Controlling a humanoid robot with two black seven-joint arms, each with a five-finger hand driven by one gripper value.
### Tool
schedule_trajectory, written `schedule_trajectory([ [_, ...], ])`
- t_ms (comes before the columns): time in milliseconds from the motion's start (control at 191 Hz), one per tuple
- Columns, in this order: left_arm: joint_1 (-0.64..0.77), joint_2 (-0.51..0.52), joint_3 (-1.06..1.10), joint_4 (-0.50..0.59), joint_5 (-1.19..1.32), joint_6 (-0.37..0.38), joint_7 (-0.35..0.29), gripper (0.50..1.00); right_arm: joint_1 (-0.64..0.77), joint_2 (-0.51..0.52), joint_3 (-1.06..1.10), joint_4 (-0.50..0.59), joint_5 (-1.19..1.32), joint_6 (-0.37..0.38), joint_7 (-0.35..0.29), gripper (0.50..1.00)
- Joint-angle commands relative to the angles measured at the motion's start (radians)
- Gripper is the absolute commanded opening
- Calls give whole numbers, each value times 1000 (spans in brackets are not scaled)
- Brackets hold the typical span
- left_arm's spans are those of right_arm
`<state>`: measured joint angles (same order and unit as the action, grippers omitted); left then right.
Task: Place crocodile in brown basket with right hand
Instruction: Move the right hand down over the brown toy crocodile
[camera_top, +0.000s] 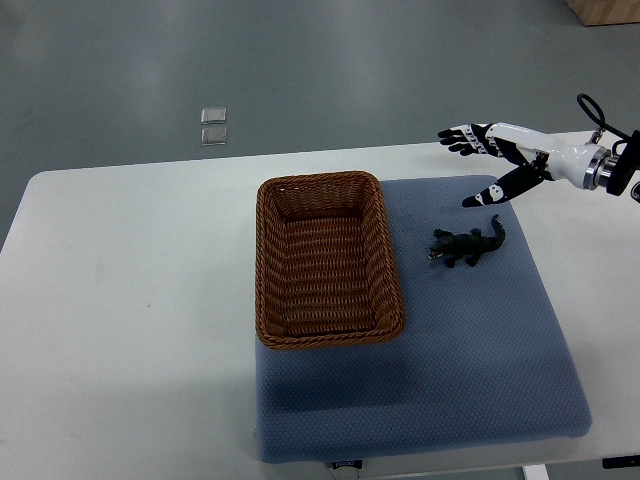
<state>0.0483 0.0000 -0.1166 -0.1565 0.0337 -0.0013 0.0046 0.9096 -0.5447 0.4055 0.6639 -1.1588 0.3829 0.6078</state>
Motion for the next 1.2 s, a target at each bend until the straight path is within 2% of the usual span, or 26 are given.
schedule_trajectory([
  [0, -1, 0, 0, 0, 0, 0, 0, 1000, 12, -26, -71, 23, -174, -120, 3, 928],
  [178, 1, 0, 0, 0, 0, 0, 0, 1000, 34, -37, -212, 34, -349, -315, 3, 928],
  [277, 1, 0, 0, 0, 0, 0, 0, 1000, 58, -54, -272, 59, -372, -368, 3, 928],
  [628, 1, 0, 0, 0, 0, 0, 0, 1000, 112, -77, -355, 187, -446, -375, 3, 926],
  [1194, -1, 0, 0, 0, 0, 1, 0, 1000, 132, -1, -439, 148, -558, -449, 3, 921],
])
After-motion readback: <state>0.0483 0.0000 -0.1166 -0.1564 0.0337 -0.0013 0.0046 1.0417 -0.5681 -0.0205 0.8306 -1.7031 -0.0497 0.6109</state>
